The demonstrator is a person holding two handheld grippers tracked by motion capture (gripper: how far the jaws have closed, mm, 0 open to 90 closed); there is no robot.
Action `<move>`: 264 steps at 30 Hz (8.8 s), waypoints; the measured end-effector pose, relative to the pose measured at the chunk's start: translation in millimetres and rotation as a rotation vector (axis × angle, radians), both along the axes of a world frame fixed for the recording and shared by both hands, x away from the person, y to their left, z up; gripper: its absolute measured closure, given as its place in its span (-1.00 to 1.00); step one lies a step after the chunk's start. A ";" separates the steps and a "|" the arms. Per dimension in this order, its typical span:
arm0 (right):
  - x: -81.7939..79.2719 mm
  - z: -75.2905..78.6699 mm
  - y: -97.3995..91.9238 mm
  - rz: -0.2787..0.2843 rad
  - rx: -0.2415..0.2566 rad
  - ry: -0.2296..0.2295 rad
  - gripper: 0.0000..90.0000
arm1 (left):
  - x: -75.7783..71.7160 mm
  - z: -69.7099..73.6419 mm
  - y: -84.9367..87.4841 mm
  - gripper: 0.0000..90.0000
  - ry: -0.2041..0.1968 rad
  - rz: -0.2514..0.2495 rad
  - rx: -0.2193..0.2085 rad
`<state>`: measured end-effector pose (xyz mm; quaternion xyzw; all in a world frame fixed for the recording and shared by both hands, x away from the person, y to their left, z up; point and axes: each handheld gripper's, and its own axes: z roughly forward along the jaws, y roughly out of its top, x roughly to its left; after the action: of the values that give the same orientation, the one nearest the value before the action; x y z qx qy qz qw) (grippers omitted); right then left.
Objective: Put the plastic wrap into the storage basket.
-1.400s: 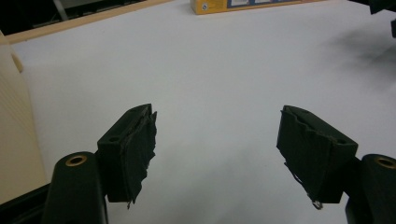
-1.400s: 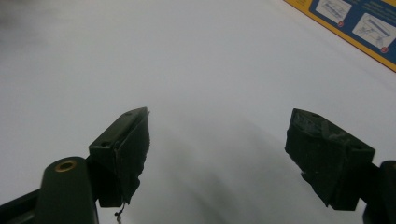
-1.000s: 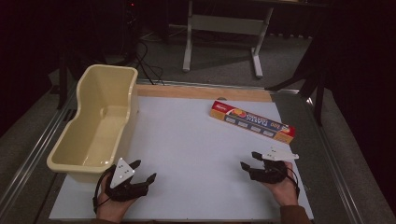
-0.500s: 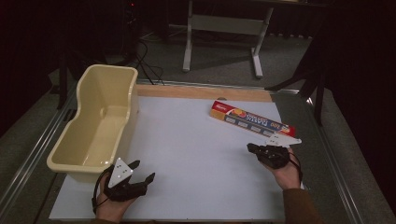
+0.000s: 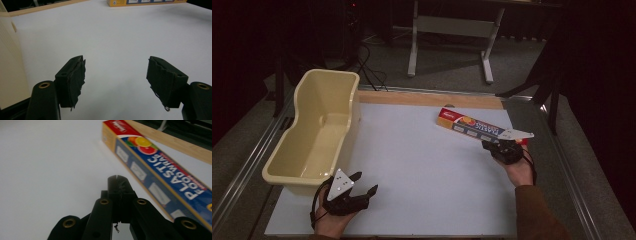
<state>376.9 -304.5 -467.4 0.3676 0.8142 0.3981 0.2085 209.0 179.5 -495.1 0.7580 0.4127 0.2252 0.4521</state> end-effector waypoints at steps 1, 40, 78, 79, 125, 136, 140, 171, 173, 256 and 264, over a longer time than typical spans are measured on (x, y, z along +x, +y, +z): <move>3.6 0.2 -2.0 -0.010 0.001 0.000 1.00 | -0.1 -0.2 0.0 -0.32 0.000 0.001 0.001; 116.9 -20.9 -59.3 -0.407 -0.133 0.144 1.00 | -1.4 -0.2 0.7 -0.28 -0.025 0.019 -0.006; 21.5 10.8 1.1 -0.089 -0.205 0.269 0.67 | -0.5 4.1 -1.2 -0.29 -0.044 -0.004 -0.026; 23.3 12.5 3.8 -0.080 -0.208 0.265 0.55 | -0.7 4.3 -0.6 -0.29 -0.044 -0.001 -0.028; 107.7 -19.3 98.6 -0.041 -0.577 0.723 -0.09 | -3.9 4.9 2.1 -0.29 -0.053 0.008 -0.028; 96.0 -18.5 102.3 -0.084 -0.568 0.770 -0.08 | -4.8 5.1 -0.1 -0.29 -0.059 0.011 -0.018; 91.9 -17.6 98.8 -0.103 -0.521 0.799 -0.08 | -5.0 5.8 -0.5 -0.29 -0.064 0.011 -0.015; 64.0 21.3 94.7 -0.055 0.108 0.899 -0.08 | -4.2 7.2 -1.5 -0.33 -0.083 0.005 -0.012; 62.5 24.0 96.0 -0.051 0.130 0.887 -0.08 | -4.0 7.2 -1.6 -0.33 -0.084 0.005 -0.012; 69.1 112.9 241.6 0.089 0.600 0.807 -0.08 | -4.5 7.7 1.1 -0.37 -0.085 -0.004 -0.014; 71.1 116.6 258.1 0.071 0.608 0.794 -0.08 | -4.7 7.7 1.3 -0.37 -0.085 -0.006 -0.020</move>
<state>448.0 -46.4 -350.7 0.5069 0.6899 0.4537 -0.2476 204.3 180.8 -487.4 0.7445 0.3931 0.2515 0.4774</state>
